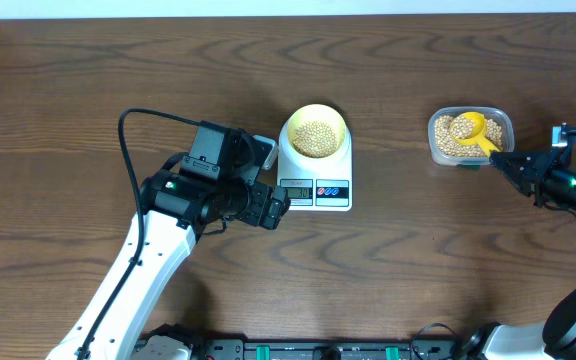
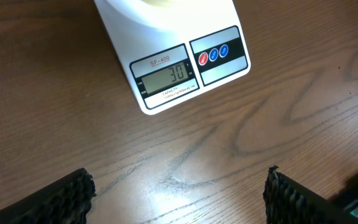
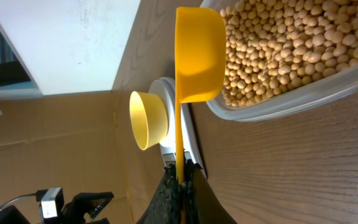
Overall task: Scoop item into bowl and weigh 50g on scale
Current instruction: 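Drag the yellow scoop through the soybeans and lift it filled, then carry the filled scoop left over the yellow bowl on the scale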
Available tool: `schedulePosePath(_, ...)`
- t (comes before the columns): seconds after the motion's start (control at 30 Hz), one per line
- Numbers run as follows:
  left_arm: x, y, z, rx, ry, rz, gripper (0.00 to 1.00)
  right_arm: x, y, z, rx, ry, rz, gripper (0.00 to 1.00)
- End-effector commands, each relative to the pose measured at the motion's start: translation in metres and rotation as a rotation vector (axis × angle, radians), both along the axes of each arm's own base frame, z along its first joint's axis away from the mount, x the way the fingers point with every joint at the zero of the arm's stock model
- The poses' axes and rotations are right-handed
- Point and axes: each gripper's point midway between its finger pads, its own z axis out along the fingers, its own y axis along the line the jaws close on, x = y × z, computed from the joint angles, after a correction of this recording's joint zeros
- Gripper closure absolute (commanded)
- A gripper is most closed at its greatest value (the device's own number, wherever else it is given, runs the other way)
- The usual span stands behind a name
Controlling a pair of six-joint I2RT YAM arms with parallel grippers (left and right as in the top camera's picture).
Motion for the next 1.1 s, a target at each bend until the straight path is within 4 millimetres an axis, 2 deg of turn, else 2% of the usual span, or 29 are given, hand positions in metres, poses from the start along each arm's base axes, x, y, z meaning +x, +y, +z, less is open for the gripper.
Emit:
schedulePosePath(0.0,-0.003,0.0,0.001,-0.013,0.001,0.002,0.11,-0.001,0.003,0.005,0.034,-0.036,0.016,0.99)
schedulePosePath(0.23,-0.003,0.0,0.001,-0.013,0.001,0.002,0.11,0.0,0.006,0.01,0.076,-0.038,0.015,0.99)
schedulePosePath(0.47,-0.003,0.0,0.001,-0.013,0.001,0.002,0.11,0.0,0.014,0.028,0.171,-0.096,0.041,0.99)
schedulePosePath(0.63,-0.003,0.0,0.001,-0.013,0.001,0.002,0.11,0.0,0.021,0.029,0.193,-0.071,0.051,0.99)
schedulePosePath(0.77,-0.003,0.0,0.001,-0.013,0.001,0.002,0.11,0.001,0.035,0.03,0.202,-0.071,0.092,0.99)
schedulePosePath(1.07,-0.003,0.0,0.001,-0.013,0.001,0.002,0.11,0.007,0.084,0.032,0.227,-0.037,0.218,0.99)
